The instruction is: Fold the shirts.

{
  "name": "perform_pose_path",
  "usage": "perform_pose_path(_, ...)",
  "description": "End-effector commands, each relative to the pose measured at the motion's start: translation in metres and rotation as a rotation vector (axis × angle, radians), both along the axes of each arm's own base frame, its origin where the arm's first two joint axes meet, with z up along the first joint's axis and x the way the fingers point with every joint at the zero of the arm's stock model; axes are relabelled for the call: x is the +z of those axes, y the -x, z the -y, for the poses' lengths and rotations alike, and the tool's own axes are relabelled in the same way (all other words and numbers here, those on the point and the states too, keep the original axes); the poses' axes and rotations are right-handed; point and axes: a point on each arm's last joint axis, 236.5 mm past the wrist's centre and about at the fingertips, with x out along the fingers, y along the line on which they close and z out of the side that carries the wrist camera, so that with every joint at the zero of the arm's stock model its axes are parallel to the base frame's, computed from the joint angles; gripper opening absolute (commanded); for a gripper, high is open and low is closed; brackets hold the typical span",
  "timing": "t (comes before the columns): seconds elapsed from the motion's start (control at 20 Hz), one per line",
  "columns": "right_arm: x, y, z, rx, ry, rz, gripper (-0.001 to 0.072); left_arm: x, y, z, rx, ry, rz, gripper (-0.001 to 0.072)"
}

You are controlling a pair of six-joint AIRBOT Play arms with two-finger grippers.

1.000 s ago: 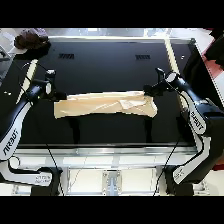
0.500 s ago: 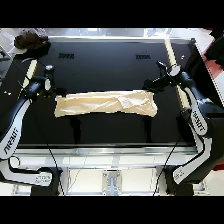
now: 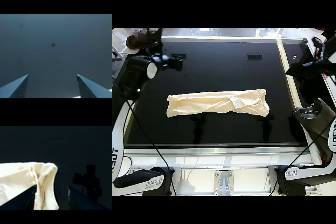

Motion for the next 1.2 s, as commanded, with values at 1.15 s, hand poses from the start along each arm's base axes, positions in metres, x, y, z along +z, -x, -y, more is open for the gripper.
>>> perform_pose_path(1.15,-0.193,0.030,-0.153,0.322,-0.628,-0.484,0.0626,-0.112,0.015,0.122,-0.220,-0.153,-0.324,0.0702)
